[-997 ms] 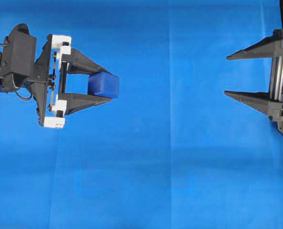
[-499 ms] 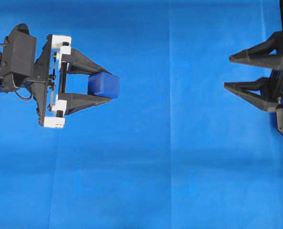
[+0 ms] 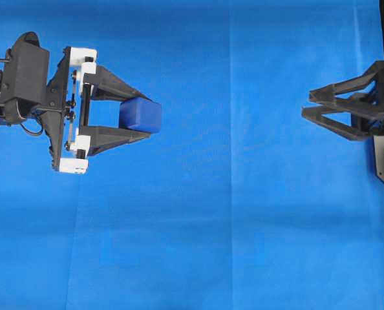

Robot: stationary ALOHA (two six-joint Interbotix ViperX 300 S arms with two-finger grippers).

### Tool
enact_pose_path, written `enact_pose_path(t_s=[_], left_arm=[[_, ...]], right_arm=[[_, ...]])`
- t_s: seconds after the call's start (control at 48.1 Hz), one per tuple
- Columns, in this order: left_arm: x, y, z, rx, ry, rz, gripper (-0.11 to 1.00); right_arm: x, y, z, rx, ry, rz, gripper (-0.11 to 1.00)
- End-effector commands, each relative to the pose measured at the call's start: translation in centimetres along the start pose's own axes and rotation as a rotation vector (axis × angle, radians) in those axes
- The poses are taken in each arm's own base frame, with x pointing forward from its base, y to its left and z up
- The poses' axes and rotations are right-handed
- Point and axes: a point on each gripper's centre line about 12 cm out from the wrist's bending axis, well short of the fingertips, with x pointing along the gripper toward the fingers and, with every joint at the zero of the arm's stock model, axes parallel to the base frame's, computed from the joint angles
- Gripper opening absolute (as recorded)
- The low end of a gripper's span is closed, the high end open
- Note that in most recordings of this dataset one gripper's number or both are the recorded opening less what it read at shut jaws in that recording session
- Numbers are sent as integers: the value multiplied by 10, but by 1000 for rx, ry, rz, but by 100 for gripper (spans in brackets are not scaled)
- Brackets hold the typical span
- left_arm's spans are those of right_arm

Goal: Handover the blue block to the right arm after grasping it with the left arm, then place it in the designated position.
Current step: 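Hold the cube with the left gripper while the right gripper rotates open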

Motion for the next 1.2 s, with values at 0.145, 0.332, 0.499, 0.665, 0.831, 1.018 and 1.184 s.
enact_pose_path(t_s=[0.145,0.332,0.499,0.665,0.831,1.018,1.184], left_arm=[[-3,-1,9,-6,-29,-3,46],[-3,-1,9,-5,-31,-4,46],[-3,-1,9,-7,-31,-4,46],[-3,-1,9,-7,-29,-4,46],[-2,-1,9,-7,-31,-4,46],[-3,-1,10,-7,-32,-4,46],[-3,-1,10,-7,-32,-4,46]], right_arm=[[0,-7,-2,-50,27,-2,97],[3,-3,-3,-20,32,14,97],[4,-2,-3,-6,34,19,97],[4,-2,-4,-6,34,20,97],[4,-2,-3,-6,34,19,97],[3,-2,-3,-8,34,17,97],[3,-3,-3,-6,33,14,97]])
